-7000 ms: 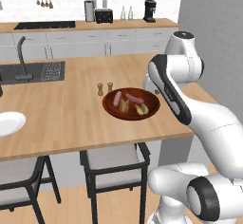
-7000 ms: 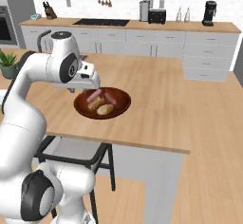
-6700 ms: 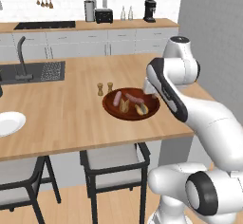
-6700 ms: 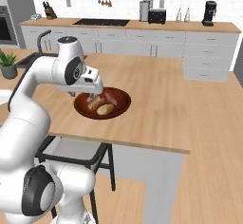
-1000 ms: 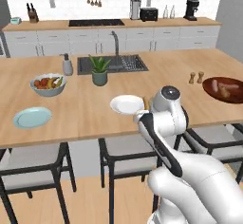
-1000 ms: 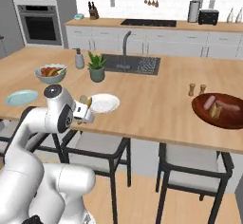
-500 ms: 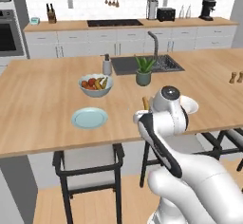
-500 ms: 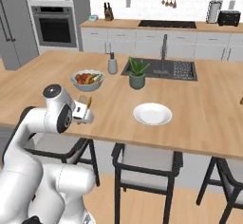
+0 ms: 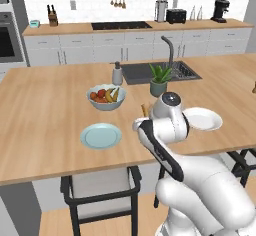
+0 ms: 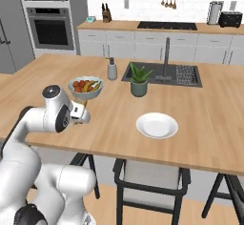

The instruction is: Place one bun and one sausage from the bowl on each plate.

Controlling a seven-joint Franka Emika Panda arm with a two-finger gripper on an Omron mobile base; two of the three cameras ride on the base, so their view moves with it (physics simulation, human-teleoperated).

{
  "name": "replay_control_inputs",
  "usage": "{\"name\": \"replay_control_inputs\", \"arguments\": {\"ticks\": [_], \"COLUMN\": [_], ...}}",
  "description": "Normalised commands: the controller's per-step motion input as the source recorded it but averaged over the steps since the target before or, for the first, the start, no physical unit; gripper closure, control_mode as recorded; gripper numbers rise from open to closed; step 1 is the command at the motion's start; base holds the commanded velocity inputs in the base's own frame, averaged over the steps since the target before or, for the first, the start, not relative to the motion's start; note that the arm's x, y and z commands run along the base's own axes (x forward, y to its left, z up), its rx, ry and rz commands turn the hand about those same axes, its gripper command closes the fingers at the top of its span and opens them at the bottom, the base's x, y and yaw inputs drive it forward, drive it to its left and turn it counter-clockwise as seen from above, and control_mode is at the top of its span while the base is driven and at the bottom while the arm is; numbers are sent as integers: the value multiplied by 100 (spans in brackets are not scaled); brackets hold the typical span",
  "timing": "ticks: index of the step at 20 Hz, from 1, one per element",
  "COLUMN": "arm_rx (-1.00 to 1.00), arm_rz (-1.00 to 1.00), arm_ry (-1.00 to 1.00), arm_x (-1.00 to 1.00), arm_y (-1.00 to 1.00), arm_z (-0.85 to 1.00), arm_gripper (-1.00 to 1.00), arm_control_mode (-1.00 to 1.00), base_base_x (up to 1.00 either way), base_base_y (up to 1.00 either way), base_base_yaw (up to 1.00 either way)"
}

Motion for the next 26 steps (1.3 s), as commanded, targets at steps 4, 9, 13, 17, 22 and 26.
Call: {"name": "replay_control_inputs", "arguments": {"ticks": [4,9,13,17,22,26], "arm_rx": [0,-1,-2,-11,-4,-1], "arm_rz": [13,1,6,8,1,0], "arm_ry": [14,15,28,25,3,-1], "arm_x": [68,91,56,29,54,54], "arm_y": [100,100,94,35,7,0], "arm_z": [0,-1,-33,-73,-70,-35], "arm_gripper": [100,100,100,100,100,-100], "arm_control_mode": [-100,-100,-100,-100,-100,-100], "base_base_x": [0,0,0,0,0,0], "base_base_y": [0,0,0,0,0,0], "base_base_yaw": [0,0,0,0,0,0]}}
